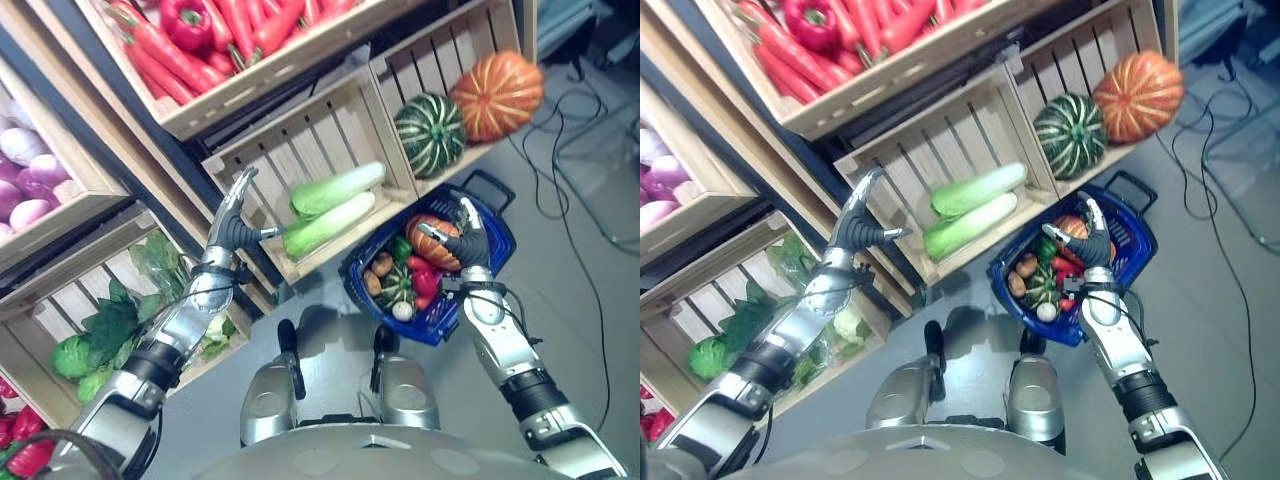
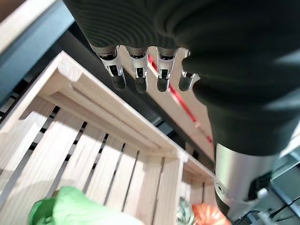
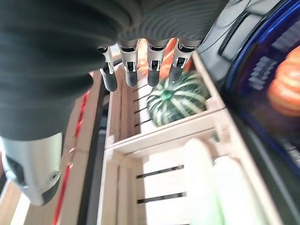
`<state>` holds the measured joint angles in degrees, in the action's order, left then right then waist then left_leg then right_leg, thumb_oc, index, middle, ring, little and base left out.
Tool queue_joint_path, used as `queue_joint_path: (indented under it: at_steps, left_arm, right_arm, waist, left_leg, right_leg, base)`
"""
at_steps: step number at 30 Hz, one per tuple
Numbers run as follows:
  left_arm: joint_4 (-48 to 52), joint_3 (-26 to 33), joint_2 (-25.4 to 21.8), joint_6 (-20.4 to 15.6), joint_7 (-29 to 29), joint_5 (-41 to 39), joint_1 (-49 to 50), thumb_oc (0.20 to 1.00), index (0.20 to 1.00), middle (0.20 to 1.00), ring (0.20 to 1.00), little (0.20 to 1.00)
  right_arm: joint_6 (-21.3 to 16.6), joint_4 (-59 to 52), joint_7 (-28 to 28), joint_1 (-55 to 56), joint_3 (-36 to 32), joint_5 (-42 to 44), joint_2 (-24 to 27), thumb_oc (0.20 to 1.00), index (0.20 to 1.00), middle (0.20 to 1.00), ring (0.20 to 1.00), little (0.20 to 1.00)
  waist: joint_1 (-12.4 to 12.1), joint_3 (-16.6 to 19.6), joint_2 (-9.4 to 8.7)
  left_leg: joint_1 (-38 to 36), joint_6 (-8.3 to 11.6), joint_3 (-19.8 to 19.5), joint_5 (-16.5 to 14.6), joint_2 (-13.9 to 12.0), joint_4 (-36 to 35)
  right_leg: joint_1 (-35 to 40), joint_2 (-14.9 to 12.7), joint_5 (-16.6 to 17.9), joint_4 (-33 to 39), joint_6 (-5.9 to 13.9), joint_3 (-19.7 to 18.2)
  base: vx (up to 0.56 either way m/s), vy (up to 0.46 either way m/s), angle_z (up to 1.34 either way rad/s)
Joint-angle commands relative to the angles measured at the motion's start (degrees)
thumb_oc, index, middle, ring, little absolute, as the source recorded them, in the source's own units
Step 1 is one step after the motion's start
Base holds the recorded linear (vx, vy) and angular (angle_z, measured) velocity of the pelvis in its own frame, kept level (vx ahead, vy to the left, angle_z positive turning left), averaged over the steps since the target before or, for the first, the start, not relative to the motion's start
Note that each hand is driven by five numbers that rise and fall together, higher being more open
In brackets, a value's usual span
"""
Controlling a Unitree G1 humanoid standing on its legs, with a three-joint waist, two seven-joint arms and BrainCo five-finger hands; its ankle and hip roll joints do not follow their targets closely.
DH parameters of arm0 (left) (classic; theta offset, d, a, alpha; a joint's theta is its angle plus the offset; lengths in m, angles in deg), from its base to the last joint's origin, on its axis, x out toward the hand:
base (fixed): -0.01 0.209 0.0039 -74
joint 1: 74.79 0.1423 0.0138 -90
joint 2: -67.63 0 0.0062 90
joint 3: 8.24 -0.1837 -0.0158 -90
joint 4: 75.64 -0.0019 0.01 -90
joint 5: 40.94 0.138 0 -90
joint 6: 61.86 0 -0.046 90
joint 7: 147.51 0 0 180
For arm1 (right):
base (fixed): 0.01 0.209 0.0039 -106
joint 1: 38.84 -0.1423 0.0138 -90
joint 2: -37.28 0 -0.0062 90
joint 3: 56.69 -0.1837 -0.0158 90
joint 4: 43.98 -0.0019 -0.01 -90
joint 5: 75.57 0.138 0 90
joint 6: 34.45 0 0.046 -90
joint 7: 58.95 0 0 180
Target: Pick up fruits and vegetables into the basket
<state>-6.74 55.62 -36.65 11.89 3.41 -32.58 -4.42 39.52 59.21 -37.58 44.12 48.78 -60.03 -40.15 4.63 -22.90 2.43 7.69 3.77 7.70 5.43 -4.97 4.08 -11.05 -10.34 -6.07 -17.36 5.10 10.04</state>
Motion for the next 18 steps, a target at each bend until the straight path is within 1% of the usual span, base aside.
queue_joint_path:
  at_steps: [1, 5, 6, 7, 8, 9, 12, 15, 16, 18]
  left_arm:
    - [-2.24, 0.00, -0.45, 2.26, -4.55, 0.22, -5.12, 1.000, 1.000, 1.000, 1.000, 1.000]
    - [-6.41, 0.44, -1.69, 4.65, -6.25, 1.21, -10.82, 1.000, 1.000, 1.000, 1.000, 1.000]
    - [-7.20, 0.75, -2.05, 5.17, -6.22, 0.80, -12.02, 1.000, 1.000, 1.000, 1.000, 1.000]
    - [-7.80, 1.03, -2.30, 5.49, -6.62, 0.72, -12.80, 1.000, 1.000, 1.000, 1.000, 1.000]
    - [-8.16, 1.12, -2.37, 5.65, -6.90, 0.74, -13.22, 1.000, 1.000, 1.000, 1.000, 1.000]
    - [-10.17, 1.70, -2.60, 6.42, -7.61, 0.09, -15.34, 1.000, 1.000, 1.000, 1.000, 1.000]
    - [-13.30, 3.09, -3.20, 7.78, -9.40, 0.94, -18.57, 1.000, 1.000, 1.000, 1.000, 1.000]
    - [-15.27, 4.02, -3.34, 9.20, -11.08, 1.04, -20.81, 1.000, 1.000, 1.000, 1.000, 1.000]
    - [-16.41, 4.73, -3.58, 10.30, -12.35, 0.49, -22.25, 1.000, 1.000, 1.000, 1.000, 1.000]
    - [-17.54, 5.70, -4.09, 11.49, -14.55, 0.18, -23.76, 1.000, 1.000, 1.000, 1.000, 1.000]
  right_arm:
    - [-0.44, -5.72, 2.41, -3.00, 1.65, -1.83, 1.48, 1.000, 1.000, 1.000, 1.000, 1.000]
    - [0.99, -7.23, 2.36, -6.45, 2.45, -2.56, 2.62, 1.000, 1.000, 1.000, 1.000, 1.000]
    - [1.48, -7.77, 1.95, -7.14, 2.44, -2.40, 2.91, 1.000, 1.000, 1.000, 1.000, 1.000]
    - [1.70, -8.14, 1.71, -7.56, 2.43, -2.59, 3.15, 1.000, 1.000, 1.000, 1.000, 1.000]
    - [1.89, -8.32, 1.60, -7.77, 2.41, -2.75, 3.30, 1.000, 1.000, 1.000, 1.000, 1.000]
    - [2.53, -9.29, 0.89, -8.64, 2.37, -2.88, 3.97, 1.000, 1.000, 1.000, 1.000, 1.000]
    - [3.52, -10.92, 0.28, -9.30, 2.40, -3.30, 4.79, 1.000, 1.000, 1.000, 1.000, 1.000]
    - [4.65, -11.69, 0.37, -9.74, 2.57, -3.33, 5.29, 1.000, 1.000, 1.000, 1.000, 1.000]
    - [5.88, -11.94, 0.29, -9.98, 2.58, -3.47, 5.65, 1.000, 1.000, 1.000, 1.000, 1.000]
    - [6.87, -12.33, 0.12, -9.71, 2.46, -3.36, 6.28, 1.000, 1.000, 1.000, 1.000, 1.000]
  waist:
    - [2.13, -1.92, -0.75]
    - [3.38, -4.65, -1.09]
    - [3.74, -5.35, -1.26]
    - [3.96, -5.71, -1.18]
    - [4.09, -5.96, -1.27]
    - [4.78, -6.81, -1.26]
    - [5.72, -6.89, -1.37]
    - [6.25, -6.89, -1.34]
    - [6.62, -6.89, -1.24]
    - [7.16, -6.89, -1.12]
  left_leg:
    - [2.72, 0.38, 0.98, -6.74, -2.32, 9.55]
    - [7.20, 0.36, 1.94, -6.88, -2.12, 12.82]
    - [8.20, 0.34, 2.17, -7.31, -1.99, 13.91]
    - [8.97, 0.36, 2.37, -7.03, -2.10, 14.13]
    - [9.36, 0.41, 2.46, -7.41, -2.07, 14.76]
    - [11.27, 0.47, 2.97, -7.50, -2.20, 16.07]
    - [15.55, 0.64, 4.24, -7.60, -2.51, 17.93]
    - [18.54, 0.88, 5.01, -7.46, -2.79, 18.88]
    - [20.11, 1.02, 5.48, -7.31, -3.00, 19.23]
    - [21.79, 1.21, 5.95, -7.22, -3.23, 19.63]
  right_leg:
    - [-5.89, 1.11, -1.55, -7.50, -1.07, -0.96]
    - [-11.65, 1.77, -2.48, -12.27, -1.62, -2.33]
    - [-12.88, 1.91, -3.16, -13.62, -1.77, -2.80]
    - [-13.63, 2.26, -2.92, -13.72, -1.95, -2.97]
    - [-14.10, 2.22, -3.42, -14.46, -1.98, -3.15]
    - [-16.28, 2.75, -3.59, -15.70, -2.23, -3.90]
    - [-20.75, 3.26, -3.73, -17.23, -2.46, -4.54]
    - [-23.71, 3.60, -3.75, -18.00, -2.61, -4.91]
    - [-25.45, 3.67, -3.76, -18.50, -2.68, -5.10]
    - [-27.34, 3.75, -3.86, -19.00, -2.77, -5.43]
  base:
    - [-0.15, 0.002, -0.07]
    - [-0.09, -0.003, -0.12]
    - [-0.05, -0.002, -0.10]
    - [-0.02, -0.003, -0.16]
    - [-0.03, 0.002, -0.17]
    - [-0.02, 0.001, -0.20]
    - [-0.02, -0.006, -0.19]
    - [0.00, 0.001, -0.07]
    - [0.01, 0.047, -0.20]
    - [0.03, 0.061, -0.18]
